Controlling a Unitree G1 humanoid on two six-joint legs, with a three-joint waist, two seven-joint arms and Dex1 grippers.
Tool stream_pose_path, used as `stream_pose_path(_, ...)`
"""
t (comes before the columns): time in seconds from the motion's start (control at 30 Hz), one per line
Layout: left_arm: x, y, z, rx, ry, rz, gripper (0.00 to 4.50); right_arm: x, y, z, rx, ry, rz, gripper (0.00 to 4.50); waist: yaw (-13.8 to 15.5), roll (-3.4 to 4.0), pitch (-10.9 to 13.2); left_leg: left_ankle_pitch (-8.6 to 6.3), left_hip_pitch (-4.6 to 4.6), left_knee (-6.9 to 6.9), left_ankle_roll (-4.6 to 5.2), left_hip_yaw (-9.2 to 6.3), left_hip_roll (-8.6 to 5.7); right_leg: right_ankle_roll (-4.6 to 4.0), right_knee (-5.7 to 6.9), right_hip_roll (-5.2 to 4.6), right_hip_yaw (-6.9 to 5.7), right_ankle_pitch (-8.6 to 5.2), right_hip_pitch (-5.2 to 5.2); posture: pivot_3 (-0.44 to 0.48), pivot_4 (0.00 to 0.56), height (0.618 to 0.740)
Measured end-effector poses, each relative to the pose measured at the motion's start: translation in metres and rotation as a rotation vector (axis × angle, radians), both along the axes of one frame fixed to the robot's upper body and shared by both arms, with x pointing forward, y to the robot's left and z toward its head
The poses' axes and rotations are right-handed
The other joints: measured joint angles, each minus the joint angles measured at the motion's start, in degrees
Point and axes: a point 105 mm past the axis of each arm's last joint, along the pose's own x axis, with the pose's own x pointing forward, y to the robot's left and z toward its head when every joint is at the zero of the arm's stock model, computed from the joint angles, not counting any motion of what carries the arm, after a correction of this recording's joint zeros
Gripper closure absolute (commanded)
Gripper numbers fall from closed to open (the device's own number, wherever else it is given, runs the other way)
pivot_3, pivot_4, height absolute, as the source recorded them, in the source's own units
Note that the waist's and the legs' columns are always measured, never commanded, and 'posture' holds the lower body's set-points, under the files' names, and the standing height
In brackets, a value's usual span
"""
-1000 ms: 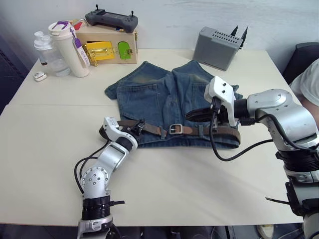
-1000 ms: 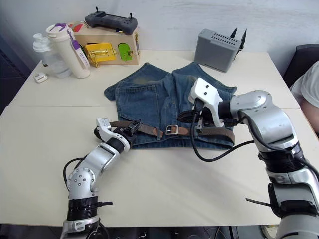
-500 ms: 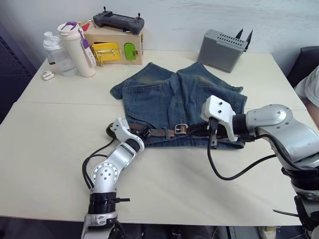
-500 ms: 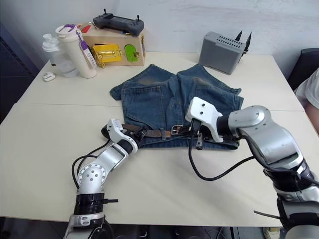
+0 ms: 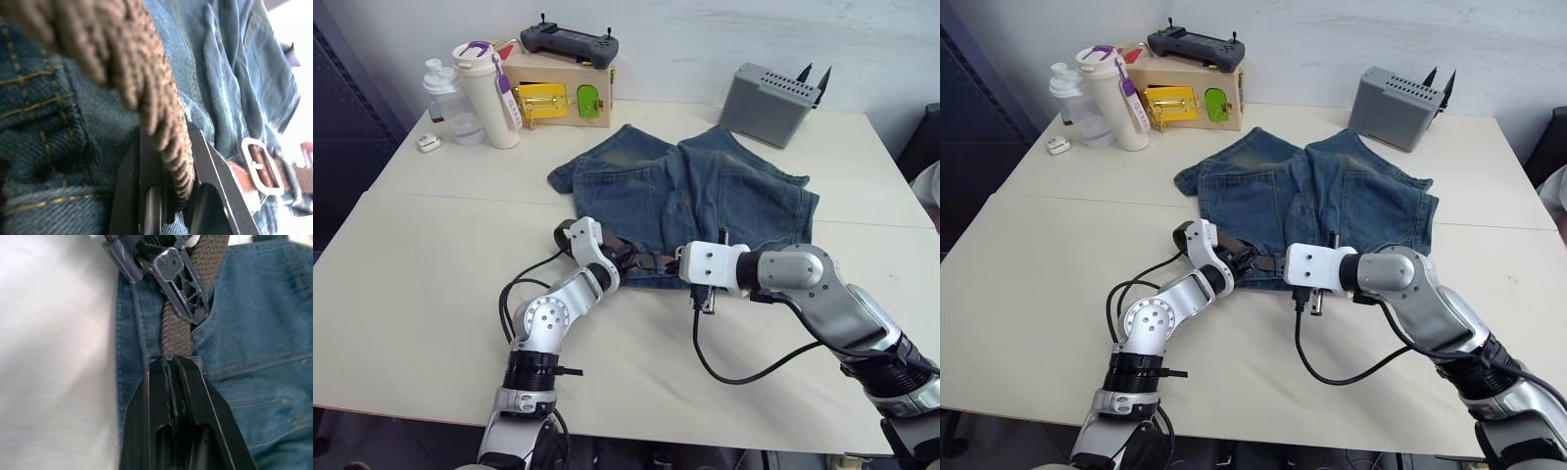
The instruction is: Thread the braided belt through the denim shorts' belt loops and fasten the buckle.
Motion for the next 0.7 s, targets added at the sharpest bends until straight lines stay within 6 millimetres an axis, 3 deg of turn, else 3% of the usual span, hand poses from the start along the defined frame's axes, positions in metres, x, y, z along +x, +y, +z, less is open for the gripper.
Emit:
stream_pose_path(0.03, 0.0, -0.001, 0.0, 0.009, -0.003, -0.01, 4.5, 0.002, -0.001, 0.0, -0.003, -0.03, 0.003, 3.56, 0.0, 0.0, 0.0, -0.01, 0.01, 0.0, 0.01, -0.11, 0.0, 0.01, -0.11, -0.02, -0.11, 0.0, 0.12, 0.0, 0.15, 0.736)
stream_pose_path(0.13, -0.001, -0.002, -0.001, 0.034, -0.008, -0.028, 4.5, 0.005, -0.004, 0.0, -0.027, -0.112, 0.029, 2.02, 0.1, 0.01, 0.0, -0.01, 0.01, -0.01, 0.02, -0.3, -0.02, 0.01, -0.23, -0.04, -0.28, 0.01, 0.25, 0.0, 0.15, 0.736)
stream_pose_path(0.2, -0.001, -0.003, -0.001, 0.039, -0.011, -0.035, 4.5, 0.004, -0.006, -0.004, -0.052, -0.146, 0.052, 1.23, 0.3, 0.01, 0.0, -0.01, 0.01, -0.01, 0.02, -0.34, -0.02, 0.01, -0.24, -0.04, -0.34, 0.0, 0.27, 0.0, 0.15, 0.736)
stream_pose_path(0.4, 0.0, -0.003, -0.002, 0.054, -0.015, -0.043, 4.5, 0.0, -0.013, -0.015, -0.122, -0.198, 0.128, 1.23, 0.3, 0.02, 0.0, 0.0, 0.02, 0.01, 0.01, -0.37, -0.02, 0.01, -0.23, -0.04, -0.37, 0.01, 0.31, 0.0, 0.15, 0.736)
stream_pose_path(0.53, 0.0, -0.002, -0.002, 0.06, -0.015, -0.045, 4.5, 0.01, -0.027, -0.015, -0.155, -0.263, 0.099, 1.23, 0.3, 0.02, 0.0, 0.01, 0.05, 0.0, -0.01, -0.37, -0.02, 0.01, -0.22, -0.04, -0.38, 0.01, 0.33, 0.0, 0.15, 0.736)
stream_pose_path(0.7, 0.0, -0.001, -0.002, 0.056, -0.014, -0.044, 4.5, 0.017, -0.029, -0.017, -0.171, -0.312, 0.098, 1.23, 0.2, 0.03, 0.0, 0.02, 0.05, 0.01, -0.02, -0.37, -0.02, 0.02, -0.21, -0.04, -0.38, 0.01, 0.33, 0.0, 0.15, 0.736)
